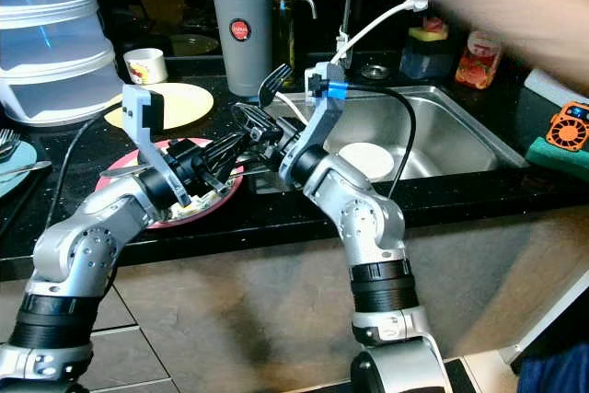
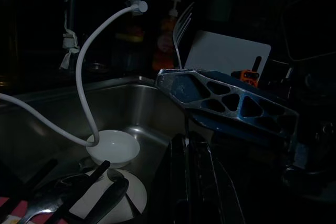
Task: Kitchen organization
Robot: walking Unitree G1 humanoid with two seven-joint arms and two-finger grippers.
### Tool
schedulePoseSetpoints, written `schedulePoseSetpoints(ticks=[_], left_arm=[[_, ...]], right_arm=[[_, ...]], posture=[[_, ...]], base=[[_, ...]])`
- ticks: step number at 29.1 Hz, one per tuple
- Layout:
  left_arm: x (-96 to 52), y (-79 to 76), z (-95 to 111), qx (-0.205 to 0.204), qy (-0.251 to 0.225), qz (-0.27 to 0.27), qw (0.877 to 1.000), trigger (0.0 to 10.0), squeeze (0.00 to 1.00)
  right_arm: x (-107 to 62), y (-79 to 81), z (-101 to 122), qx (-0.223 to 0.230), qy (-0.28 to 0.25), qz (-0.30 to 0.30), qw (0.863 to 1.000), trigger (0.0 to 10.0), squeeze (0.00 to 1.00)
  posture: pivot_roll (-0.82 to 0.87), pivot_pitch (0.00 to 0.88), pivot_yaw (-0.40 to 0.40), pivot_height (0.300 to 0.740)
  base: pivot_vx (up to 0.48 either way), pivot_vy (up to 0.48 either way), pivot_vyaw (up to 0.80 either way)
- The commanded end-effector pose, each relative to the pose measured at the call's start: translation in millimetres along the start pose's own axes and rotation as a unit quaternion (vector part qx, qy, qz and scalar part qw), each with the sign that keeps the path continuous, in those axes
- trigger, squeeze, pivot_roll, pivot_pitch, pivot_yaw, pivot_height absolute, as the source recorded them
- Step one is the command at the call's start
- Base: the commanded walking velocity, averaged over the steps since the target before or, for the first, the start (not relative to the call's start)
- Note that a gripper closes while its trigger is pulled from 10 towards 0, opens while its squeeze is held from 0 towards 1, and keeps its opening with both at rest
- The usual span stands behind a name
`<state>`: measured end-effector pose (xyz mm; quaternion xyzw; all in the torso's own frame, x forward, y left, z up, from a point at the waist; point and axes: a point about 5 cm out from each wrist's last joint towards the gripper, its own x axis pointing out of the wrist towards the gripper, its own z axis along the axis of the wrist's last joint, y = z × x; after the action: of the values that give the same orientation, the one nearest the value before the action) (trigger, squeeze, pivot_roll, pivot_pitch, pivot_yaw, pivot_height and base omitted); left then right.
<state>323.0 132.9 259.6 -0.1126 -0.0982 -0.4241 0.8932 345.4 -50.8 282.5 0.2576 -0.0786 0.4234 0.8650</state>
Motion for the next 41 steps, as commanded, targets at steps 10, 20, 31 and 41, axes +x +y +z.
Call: schedulePoseSetpoints(ticks=[10, 20, 31, 41], left_arm=[[1.2, -5.8, 5, 0.005, -0.009, -0.018, 1.000, 0.0, 0.00], [1.2, -0.5, 10, 0.010, -0.023, 0.000, 1.000, 0.0, 0.00], [-0.4, 1.6, 15, 0.010, -0.032, 0.000, 0.999, 0.0, 0.00], [-0.4, 3.3, 12, 0.009, -0.031, 0.006, 0.999, 0.0, 0.00]], right_arm=[[-5.0, -20.0, 20, 0.203, -0.100, -0.033, 0.973, 0.0, 0.00], [-6.9, -17.9, 5, 0.045, 0.000, -0.046, 0.998, 10.0, 1.00], [-8.0, -24.6, -4, 0.026, 0.028, -0.075, 0.996, 10.0, 1.00], [-10.1, -19.7, 13, 0.183, -0.048, -0.022, 0.982, 10.0, 0.00]], posture=[[0.09, 0.023, 0.008, 0.740], [0.09, 0.017, 0.010, 0.740], [0.08, 0.003, 0.010, 0.740], [0.09, 0.015, 0.010, 0.740]], base=[[0.000, 0.000, 0.00], [0.000, 0.000, 0.00], [0.000, 0.000, 0.00], [0.000, 0.000, 0.00]])
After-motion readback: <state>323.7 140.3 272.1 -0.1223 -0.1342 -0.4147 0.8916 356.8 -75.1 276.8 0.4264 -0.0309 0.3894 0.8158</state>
